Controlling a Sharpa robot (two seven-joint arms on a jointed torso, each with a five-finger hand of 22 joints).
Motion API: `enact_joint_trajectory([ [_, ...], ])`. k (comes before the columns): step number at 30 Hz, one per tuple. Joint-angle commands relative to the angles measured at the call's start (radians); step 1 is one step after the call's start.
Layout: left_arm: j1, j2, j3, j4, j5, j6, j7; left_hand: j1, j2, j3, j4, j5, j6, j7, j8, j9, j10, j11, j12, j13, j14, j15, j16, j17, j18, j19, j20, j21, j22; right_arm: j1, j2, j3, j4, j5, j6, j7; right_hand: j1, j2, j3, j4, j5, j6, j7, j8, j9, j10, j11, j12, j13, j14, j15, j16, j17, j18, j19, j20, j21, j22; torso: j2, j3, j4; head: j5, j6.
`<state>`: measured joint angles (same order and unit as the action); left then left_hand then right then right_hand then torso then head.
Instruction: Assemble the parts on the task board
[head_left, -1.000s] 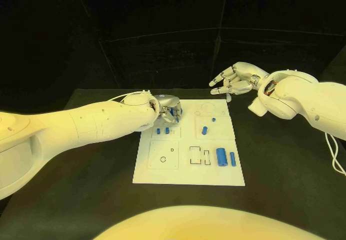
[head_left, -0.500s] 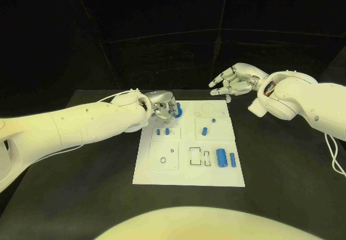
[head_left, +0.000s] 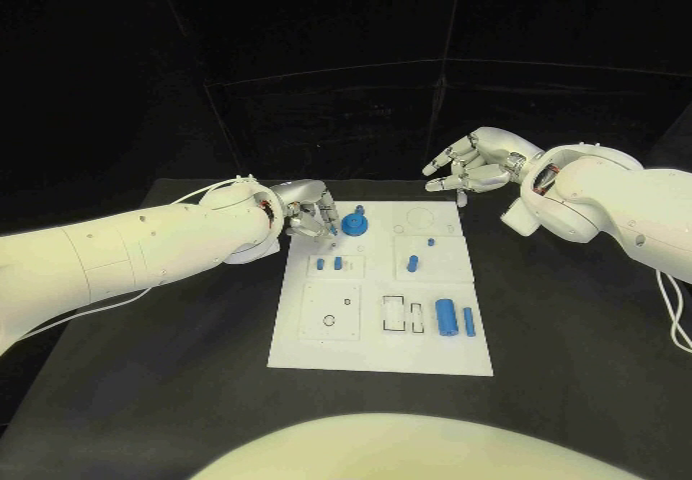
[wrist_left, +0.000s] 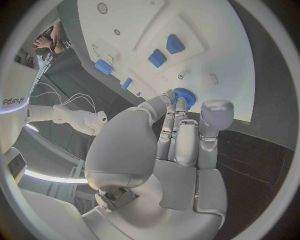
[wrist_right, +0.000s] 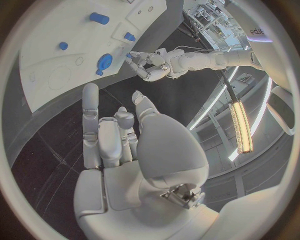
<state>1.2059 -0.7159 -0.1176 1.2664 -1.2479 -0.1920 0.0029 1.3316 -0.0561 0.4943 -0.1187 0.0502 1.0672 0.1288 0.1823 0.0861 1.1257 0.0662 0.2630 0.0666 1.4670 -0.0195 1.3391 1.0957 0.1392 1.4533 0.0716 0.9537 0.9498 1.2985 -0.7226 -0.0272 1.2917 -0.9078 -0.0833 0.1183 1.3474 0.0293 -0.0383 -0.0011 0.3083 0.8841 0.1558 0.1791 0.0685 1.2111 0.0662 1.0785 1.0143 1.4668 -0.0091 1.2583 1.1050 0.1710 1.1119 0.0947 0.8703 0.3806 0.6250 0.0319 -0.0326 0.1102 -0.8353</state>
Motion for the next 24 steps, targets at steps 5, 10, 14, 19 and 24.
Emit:
enact_joint_trajectory([
  [5, 0.000, 0.022, 0.000, -0.037, 0.017, 0.066, -0.015, -0.009, -0.001, 0.006, 0.002, 0.001, 0.000, 0.006, -0.004, -0.001, 0.008, 0.001, -0.005, 0.001, 0.022, -0.003, 0.003, -0.001, -0.012, 0.007, -0.001, 0.004, 0.002, 0.002, 0.002, 0.001, -0.002, 0.001, 0.005, 0.009, 0.003, 0.011, 0.005, 0.002, 0.004, -0.005, 0.002, 0.007, 0.000, -0.003, 0.000, 0.000, 0.000, 0.004, -0.004, -0.003, 0.002, 0.014, 0.008, -0.002, -0.006, -0.002, 0.002, -0.0015, -0.0050, 0.007, -0.002],
  [10, -0.001, 0.034, 0.000, -0.055, 0.018, 0.084, -0.019, -0.011, -0.002, 0.005, 0.002, 0.001, 0.001, 0.006, -0.005, -0.001, 0.009, 0.001, -0.007, 0.001, 0.021, -0.003, 0.002, -0.004, -0.012, 0.007, 0.000, 0.003, 0.001, 0.002, 0.001, 0.001, -0.002, 0.000, 0.005, 0.009, 0.003, 0.011, 0.005, 0.002, 0.004, -0.005, 0.002, 0.007, 0.000, -0.003, 0.000, 0.000, 0.000, 0.004, -0.004, -0.003, 0.002, 0.014, 0.008, -0.002, -0.006, -0.002, 0.001, 0.0001, -0.0044, 0.008, -0.004],
  [14, -0.001, 0.039, -0.001, -0.063, 0.017, 0.092, -0.020, -0.011, -0.002, 0.005, 0.002, 0.001, 0.001, 0.006, -0.005, -0.001, 0.009, 0.001, -0.007, 0.001, 0.021, -0.003, 0.002, -0.004, -0.012, 0.007, 0.000, 0.003, 0.001, 0.002, 0.002, 0.001, -0.002, 0.000, 0.005, 0.009, 0.003, 0.011, 0.005, 0.002, 0.004, -0.005, 0.002, 0.007, 0.000, -0.003, 0.000, 0.000, 0.000, 0.004, -0.004, -0.003, 0.002, 0.014, 0.008, -0.002, -0.006, -0.002, 0.001, 0.0008, -0.0042, 0.007, -0.004],
  [19, -0.001, 0.045, -0.001, -0.067, 0.015, 0.109, -0.024, -0.012, -0.003, 0.005, 0.002, 0.001, 0.001, 0.006, -0.005, -0.001, 0.010, 0.000, -0.007, 0.001, 0.021, -0.003, 0.002, -0.004, -0.012, 0.007, 0.000, 0.003, 0.002, 0.002, 0.002, 0.001, -0.002, 0.000, 0.005, 0.009, 0.003, 0.011, 0.005, 0.002, 0.004, -0.005, 0.002, 0.007, 0.000, -0.003, 0.000, 0.000, 0.000, 0.004, -0.004, -0.003, 0.002, 0.014, 0.008, -0.002, -0.006, -0.002, 0.001, -0.0005, -0.0028, 0.007, -0.005],
  [24, -0.002, 0.047, -0.002, -0.066, 0.011, 0.132, -0.029, -0.012, -0.003, 0.005, 0.002, 0.001, 0.001, 0.006, -0.005, -0.001, 0.010, 0.000, -0.007, 0.001, 0.021, -0.003, 0.002, -0.004, -0.012, 0.007, 0.000, 0.003, 0.002, 0.002, 0.002, 0.001, -0.002, 0.000, 0.006, 0.009, 0.003, 0.011, 0.005, 0.002, 0.004, -0.005, 0.002, 0.007, 0.000, -0.003, 0.000, 0.000, 0.000, 0.004, -0.004, -0.003, 0.002, 0.014, 0.008, -0.002, -0.006, -0.002, 0.001, -0.0003, -0.0041, 0.007, -0.005],
])
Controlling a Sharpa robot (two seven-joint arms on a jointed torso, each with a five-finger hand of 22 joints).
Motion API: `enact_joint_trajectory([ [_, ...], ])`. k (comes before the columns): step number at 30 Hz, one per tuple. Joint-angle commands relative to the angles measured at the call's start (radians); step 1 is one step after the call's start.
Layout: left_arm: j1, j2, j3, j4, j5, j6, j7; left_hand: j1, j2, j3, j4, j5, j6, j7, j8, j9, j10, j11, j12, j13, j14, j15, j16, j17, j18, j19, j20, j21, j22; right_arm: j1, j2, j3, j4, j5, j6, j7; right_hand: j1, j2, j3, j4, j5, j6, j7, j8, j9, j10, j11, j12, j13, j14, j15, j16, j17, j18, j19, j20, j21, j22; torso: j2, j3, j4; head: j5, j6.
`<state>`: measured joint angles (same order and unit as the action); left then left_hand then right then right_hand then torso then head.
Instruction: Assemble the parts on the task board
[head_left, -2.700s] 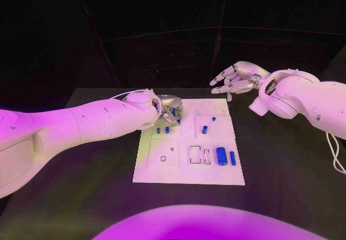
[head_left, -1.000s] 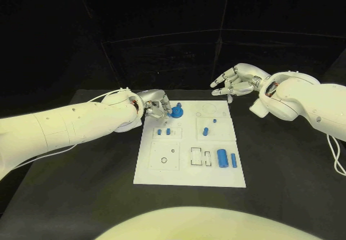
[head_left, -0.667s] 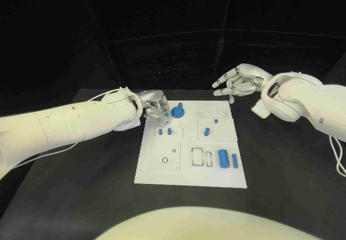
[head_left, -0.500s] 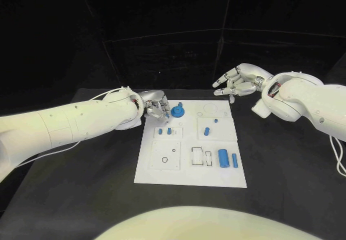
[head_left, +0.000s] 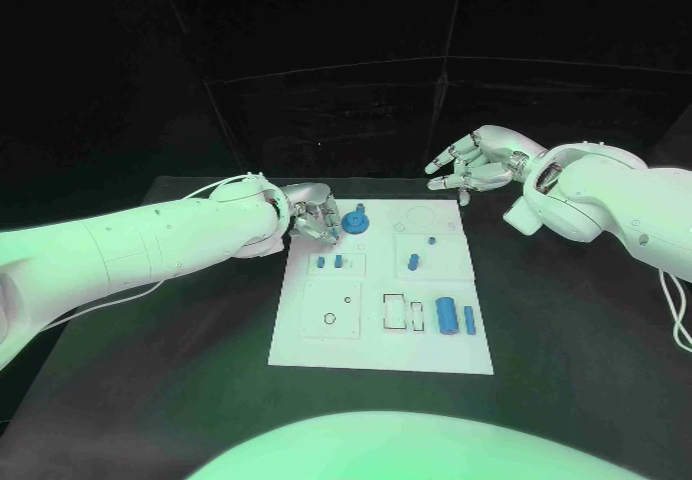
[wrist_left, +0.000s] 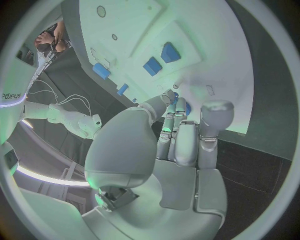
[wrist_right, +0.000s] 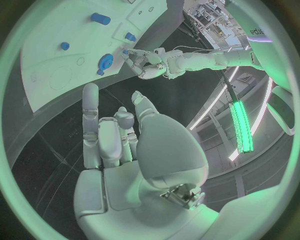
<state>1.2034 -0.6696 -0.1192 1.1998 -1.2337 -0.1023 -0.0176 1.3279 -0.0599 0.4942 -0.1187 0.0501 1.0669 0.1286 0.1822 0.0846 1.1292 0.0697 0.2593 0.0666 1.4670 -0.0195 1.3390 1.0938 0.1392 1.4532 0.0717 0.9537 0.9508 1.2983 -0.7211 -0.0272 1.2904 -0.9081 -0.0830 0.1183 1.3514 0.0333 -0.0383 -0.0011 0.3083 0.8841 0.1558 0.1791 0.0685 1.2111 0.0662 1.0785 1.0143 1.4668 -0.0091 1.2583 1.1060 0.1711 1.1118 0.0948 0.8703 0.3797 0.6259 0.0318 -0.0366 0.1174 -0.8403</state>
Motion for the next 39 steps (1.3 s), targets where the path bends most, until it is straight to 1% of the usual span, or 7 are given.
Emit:
enact_joint_trajectory([
  [1, 0.001, 0.001, -0.001, 0.001, -0.004, 0.046, -0.010, -0.008, 0.001, 0.005, 0.002, 0.001, 0.002, 0.006, -0.005, 0.000, 0.007, -0.003, -0.004, 0.002, 0.021, -0.003, 0.002, -0.002, -0.012, 0.007, 0.000, 0.003, 0.001, 0.002, 0.001, 0.001, -0.001, 0.000, 0.005, 0.009, -0.001, 0.007, 0.005, 0.002, 0.004, -0.005, 0.002, 0.007, -0.001, -0.003, 0.000, 0.000, 0.000, 0.004, -0.004, -0.003, 0.001, 0.013, 0.008, -0.002, -0.006, -0.001, 0.000, -0.0003, 0.0001, -0.001, 0.001],
  [12, 0.000, 0.001, -0.001, 0.002, -0.009, 0.075, -0.025, -0.012, 0.000, 0.006, 0.002, 0.001, 0.008, 0.004, -0.004, 0.001, 0.014, -0.005, -0.006, 0.003, 0.020, -0.004, 0.001, -0.005, -0.011, 0.006, -0.001, 0.002, 0.001, 0.002, 0.001, 0.001, -0.001, 0.000, 0.006, 0.008, -0.001, 0.007, 0.005, 0.002, 0.004, -0.005, 0.002, 0.007, -0.001, -0.003, 0.000, 0.000, 0.000, 0.004, -0.004, -0.003, 0.001, 0.013, 0.008, -0.002, -0.006, -0.001, 0.000, -0.0003, 0.0007, 0.000, 0.000],
  [22, 0.000, 0.007, -0.001, 0.001, -0.014, 0.075, -0.032, -0.012, -0.001, 0.005, 0.002, 0.001, 0.007, 0.004, -0.005, 0.001, 0.014, -0.005, -0.007, 0.003, 0.020, -0.004, 0.001, -0.005, -0.011, 0.006, -0.001, 0.001, 0.000, 0.002, 0.001, 0.001, -0.001, 0.000, 0.006, 0.009, -0.001, 0.007, 0.005, 0.002, 0.004, -0.005, 0.002, 0.007, -0.001, -0.003, 0.000, 0.000, 0.000, 0.004, -0.004, -0.003, 0.001, 0.013, 0.008, -0.002, -0.006, -0.001, 0.001, -0.0007, -0.0002, -0.002, 0.001],
  [26, -0.002, 0.013, -0.001, 0.000, -0.026, 0.072, -0.034, -0.015, -0.004, 0.004, 0.002, 0.001, 0.006, 0.005, -0.007, 0.000, 0.013, -0.005, -0.010, 0.003, 0.020, -0.004, 0.001, -0.007, -0.011, 0.005, -0.001, -0.001, -0.002, 0.002, 0.002, 0.001, 0.000, 0.000, 0.006, 0.010, -0.001, 0.007, 0.005, 0.002, 0.004, -0.005, 0.002, 0.007, -0.001, -0.003, 0.000, 0.000, 0.000, 0.004, -0.004, -0.003, 0.001, 0.013, 0.008, -0.002, -0.006, -0.001, 0.001, -0.0001, -0.0002, -0.002, -0.002],
  [31, -0.003, 0.018, -0.001, -0.005, -0.032, 0.070, -0.041, -0.031, -0.022, -0.005, 0.004, 0.001, -0.006, 0.009, -0.020, -0.005, 0.005, 0.000, -0.025, 0.002, 0.018, -0.001, 0.000, -0.011, -0.011, 0.004, 0.001, -0.003, -0.002, 0.002, 0.002, 0.001, 0.000, 0.000, 0.006, 0.009, -0.001, 0.007, 0.005, 0.002, 0.004, -0.005, 0.002, 0.007, -0.001, -0.003, 0.000, 0.000, 0.000, 0.004, -0.004, -0.003, 0.001, 0.013, 0.008, -0.002, -0.006, -0.001, 0.001, -0.0001, 0.0001, -0.002, -0.002],
  [39, -0.005, 0.022, -0.001, -0.009, -0.033, 0.078, -0.050, -0.035, -0.026, -0.008, 0.004, 0.001, -0.012, 0.011, -0.026, -0.007, 0.000, 0.003, -0.030, 0.002, 0.018, 0.001, 0.000, -0.013, -0.011, 0.004, 0.002, -0.004, -0.003, 0.002, 0.001, 0.001, 0.000, 0.000, 0.006, 0.009, -0.001, 0.007, 0.005, 0.002, 0.004, -0.005, 0.002, 0.007, -0.001, -0.003, 0.000, 0.000, 0.000, 0.004, -0.004, -0.003, 0.001, 0.013, 0.008, -0.002, -0.006, -0.001, 0.000, -0.0001, 0.0004, -0.004, -0.003],
])
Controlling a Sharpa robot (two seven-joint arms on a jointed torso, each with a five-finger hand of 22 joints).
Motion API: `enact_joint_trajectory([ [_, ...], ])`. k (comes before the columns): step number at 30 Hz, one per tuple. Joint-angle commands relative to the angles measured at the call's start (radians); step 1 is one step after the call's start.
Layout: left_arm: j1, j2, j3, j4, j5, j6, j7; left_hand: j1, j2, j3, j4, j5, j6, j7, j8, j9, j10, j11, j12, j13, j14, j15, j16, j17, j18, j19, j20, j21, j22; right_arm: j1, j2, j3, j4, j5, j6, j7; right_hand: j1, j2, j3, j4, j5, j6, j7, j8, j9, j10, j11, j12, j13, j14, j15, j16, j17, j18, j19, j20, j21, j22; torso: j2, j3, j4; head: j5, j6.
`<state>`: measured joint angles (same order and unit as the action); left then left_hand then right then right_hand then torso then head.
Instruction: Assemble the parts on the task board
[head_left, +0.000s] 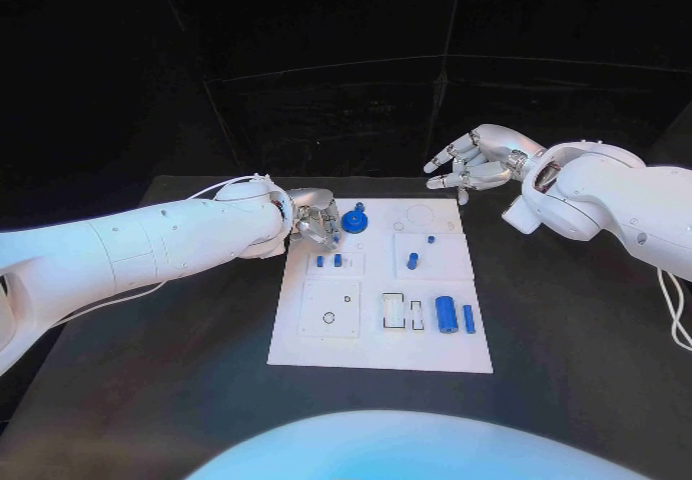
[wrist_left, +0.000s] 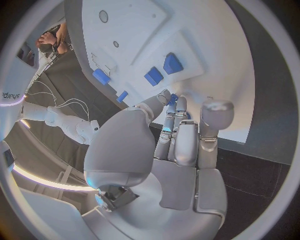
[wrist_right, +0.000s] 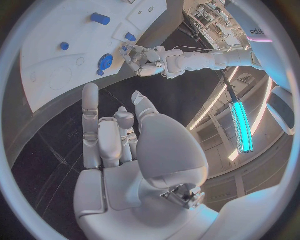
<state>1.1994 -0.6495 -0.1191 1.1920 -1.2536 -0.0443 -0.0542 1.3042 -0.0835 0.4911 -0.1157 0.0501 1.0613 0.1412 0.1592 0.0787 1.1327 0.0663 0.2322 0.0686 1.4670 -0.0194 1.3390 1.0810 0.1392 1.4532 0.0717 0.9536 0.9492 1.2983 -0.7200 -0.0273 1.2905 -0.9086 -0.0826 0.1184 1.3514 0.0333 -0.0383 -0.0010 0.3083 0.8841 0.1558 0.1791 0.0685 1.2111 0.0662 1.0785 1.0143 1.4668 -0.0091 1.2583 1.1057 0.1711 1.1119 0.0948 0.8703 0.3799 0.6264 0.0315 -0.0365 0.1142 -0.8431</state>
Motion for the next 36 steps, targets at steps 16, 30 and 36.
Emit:
enact_joint_trajectory([
  [16, -0.002, -0.001, -0.001, -0.001, -0.018, 0.027, -0.022, -0.009, 0.001, -0.003, 0.000, 0.001, -0.007, -0.002, -0.005, -0.002, -0.004, 0.006, -0.005, 0.000, 0.018, 0.002, 0.000, -0.001, -0.011, 0.004, 0.003, -0.004, -0.001, 0.002, 0.000, 0.001, 0.000, 0.001, 0.006, 0.008, -0.001, 0.007, 0.005, 0.002, 0.004, -0.005, 0.002, 0.007, 0.000, -0.003, 0.000, 0.000, 0.000, 0.004, -0.004, -0.003, 0.001, 0.014, 0.008, -0.002, -0.006, -0.001, 0.000, 0.0000, 0.0013, -0.001, -0.002],
  [30, -0.002, -0.001, -0.001, -0.001, -0.012, 0.017, -0.016, -0.007, 0.005, -0.002, 0.001, 0.001, -0.005, -0.002, -0.005, -0.002, -0.002, 0.006, -0.006, 0.001, 0.018, 0.002, 0.001, -0.001, -0.011, 0.004, 0.003, -0.002, 0.001, 0.002, 0.000, 0.001, 0.000, 0.001, 0.008, 0.009, -0.001, 0.007, 0.005, 0.002, 0.004, -0.005, 0.002, 0.007, 0.000, -0.003, 0.000, 0.000, 0.000, 0.004, -0.004, -0.003, 0.001, 0.014, 0.008, -0.002, -0.006, -0.001, 0.000, 0.0001, 0.0004, 0.000, -0.003],
  [36, -0.002, 0.000, -0.001, -0.002, -0.004, 0.022, -0.020, -0.010, 0.003, -0.003, 0.001, 0.001, -0.016, 0.001, -0.014, -0.005, -0.001, 0.007, -0.008, 0.002, 0.017, 0.002, 0.000, -0.003, -0.011, 0.004, 0.004, -0.002, 0.003, 0.002, 0.000, 0.001, 0.000, 0.001, 0.008, 0.009, -0.001, 0.007, 0.005, 0.002, 0.004, -0.005, 0.002, 0.007, 0.000, -0.003, 0.000, 0.000, 0.000, 0.004, -0.004, -0.003, 0.001, 0.014, 0.008, -0.002, -0.006, -0.001, -0.001, 0.0004, 0.0006, 0.000, -0.004],
])
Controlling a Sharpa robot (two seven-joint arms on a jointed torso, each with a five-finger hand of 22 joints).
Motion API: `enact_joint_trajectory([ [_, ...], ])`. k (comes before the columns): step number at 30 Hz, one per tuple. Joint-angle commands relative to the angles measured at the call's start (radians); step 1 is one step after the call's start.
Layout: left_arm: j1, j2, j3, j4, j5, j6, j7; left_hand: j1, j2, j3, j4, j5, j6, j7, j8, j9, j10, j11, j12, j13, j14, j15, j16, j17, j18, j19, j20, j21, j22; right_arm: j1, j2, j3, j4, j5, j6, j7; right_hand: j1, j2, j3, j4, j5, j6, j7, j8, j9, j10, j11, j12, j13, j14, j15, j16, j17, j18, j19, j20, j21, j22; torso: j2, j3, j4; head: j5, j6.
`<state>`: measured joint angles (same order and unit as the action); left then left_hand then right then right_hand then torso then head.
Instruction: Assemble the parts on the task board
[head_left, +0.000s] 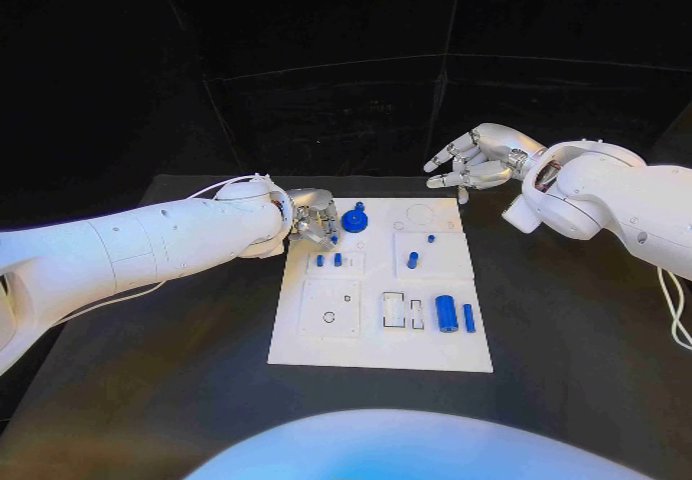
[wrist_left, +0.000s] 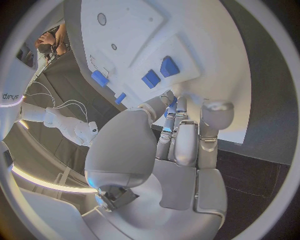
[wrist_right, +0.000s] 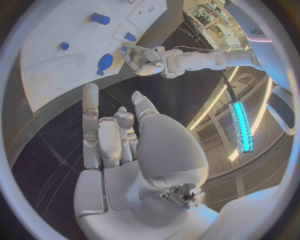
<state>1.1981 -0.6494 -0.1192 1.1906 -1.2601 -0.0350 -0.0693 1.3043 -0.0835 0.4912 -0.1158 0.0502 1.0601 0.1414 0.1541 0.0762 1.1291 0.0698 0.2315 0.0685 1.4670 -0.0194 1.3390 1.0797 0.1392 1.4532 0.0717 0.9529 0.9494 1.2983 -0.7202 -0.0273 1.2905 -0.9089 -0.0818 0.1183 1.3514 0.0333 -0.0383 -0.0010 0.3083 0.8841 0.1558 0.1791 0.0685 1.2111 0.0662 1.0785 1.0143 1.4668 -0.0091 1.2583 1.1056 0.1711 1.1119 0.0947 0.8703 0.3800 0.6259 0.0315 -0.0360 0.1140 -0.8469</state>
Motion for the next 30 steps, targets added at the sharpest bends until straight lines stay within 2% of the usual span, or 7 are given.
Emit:
enact_joint_trajectory([
  [1, 0.000, -0.001, -0.001, -0.001, 0.003, 0.014, -0.006, -0.011, 0.002, -0.003, 0.001, 0.001, -0.024, 0.001, -0.016, -0.005, 0.003, 0.004, -0.008, 0.002, 0.017, 0.003, 0.001, -0.002, -0.012, 0.004, 0.004, 0.000, 0.004, 0.002, 0.000, 0.001, 0.000, 0.001, 0.007, 0.009, -0.001, 0.007, 0.005, 0.002, 0.004, -0.005, 0.002, 0.007, 0.000, -0.003, 0.000, 0.000, 0.000, 0.004, -0.004, -0.003, 0.001, 0.014, 0.008, -0.002, -0.006, -0.001, 0.000, 0.0002, 0.0000, 0.000, 0.000],
  [13, 0.000, -0.001, -0.001, -0.002, 0.005, 0.013, -0.009, -0.011, -0.009, 0.000, -0.004, 0.001, -0.086, 0.005, -0.063, -0.013, 0.004, 0.002, -0.018, 0.003, 0.016, 0.002, 0.002, -0.004, -0.012, 0.004, 0.005, 0.001, 0.008, 0.002, 0.000, 0.001, -0.001, 0.001, 0.007, 0.008, -0.001, 0.007, 0.005, 0.002, 0.004, -0.005, 0.002, 0.007, 0.000, -0.003, 0.000, 0.000, 0.000, 0.004, -0.004, -0.003, 0.001, 0.014, 0.008, -0.002, -0.006, -0.001, 0.000, 0.0001, -0.0001, 0.001, 0.000],
  [27, 0.000, -0.009, -0.001, -0.001, 0.005, 0.007, -0.013, -0.011, -0.014, 0.001, -0.006, 0.001, -0.099, 0.007, -0.073, -0.013, -0.003, 0.004, -0.024, 0.002, 0.015, 0.002, 0.002, -0.008, -0.011, 0.003, 0.005, -0.001, 0.007, 0.002, -0.002, 0.001, -0.003, -0.004, 0.002, 0.002, 0.001, 0.007, 0.006, 0.001, 0.004, -0.005, 0.002, 0.008, -0.001, -0.007, 0.000, -0.005, -0.006, 0.004, -0.004, -0.006, -0.001, 0.013, 0.009, -0.002, -0.007, -0.002, 0.000, 0.0000, -0.0004, 0.001, -0.002],
  [29, 0.000, -0.016, -0.001, 0.000, 0.004, 0.003, -0.013, -0.011, -0.015, 0.002, -0.007, 0.001, -0.100, 0.008, -0.075, -0.012, -0.009, 0.005, -0.029, 0.001, 0.015, 0.003, 0.001, -0.011, -0.011, 0.003, 0.005, -0.002, 0.006, 0.002, -0.004, 0.001, -0.005, -0.013, -0.001, -0.005, 0.001, 0.004, 0.005, 0.001, 0.003, -0.006, 0.002, 0.008, -0.001, -0.016, 0.000, -0.016, -0.017, 0.003, -0.003, -0.010, -0.005, 0.013, 0.008, -0.002, -0.008, -0.003, 0.000, -0.0004, -0.0006, -0.001, 0.000],
  [30, 0.000, -0.021, -0.001, 0.001, 0.005, 0.001, -0.013, -0.012, -0.016, 0.002, -0.007, 0.001, -0.101, 0.009, -0.076, -0.012, -0.013, 0.006, -0.031, 0.001, 0.014, 0.004, 0.000, -0.012, -0.012, 0.003, 0.006, -0.002, 0.007, 0.002, -0.005, 0.001, -0.007, -0.018, -0.002, -0.009, 0.002, 0.003, 0.005, 0.000, 0.004, -0.007, 0.002, 0.008, -0.001, -0.055, 0.001, -0.065, -0.069, 0.000, -0.003, -0.016, -0.012, 0.013, 0.007, -0.001, -0.011, -0.004, 0.000, -0.0005, -0.0006, -0.001, 0.000],
])
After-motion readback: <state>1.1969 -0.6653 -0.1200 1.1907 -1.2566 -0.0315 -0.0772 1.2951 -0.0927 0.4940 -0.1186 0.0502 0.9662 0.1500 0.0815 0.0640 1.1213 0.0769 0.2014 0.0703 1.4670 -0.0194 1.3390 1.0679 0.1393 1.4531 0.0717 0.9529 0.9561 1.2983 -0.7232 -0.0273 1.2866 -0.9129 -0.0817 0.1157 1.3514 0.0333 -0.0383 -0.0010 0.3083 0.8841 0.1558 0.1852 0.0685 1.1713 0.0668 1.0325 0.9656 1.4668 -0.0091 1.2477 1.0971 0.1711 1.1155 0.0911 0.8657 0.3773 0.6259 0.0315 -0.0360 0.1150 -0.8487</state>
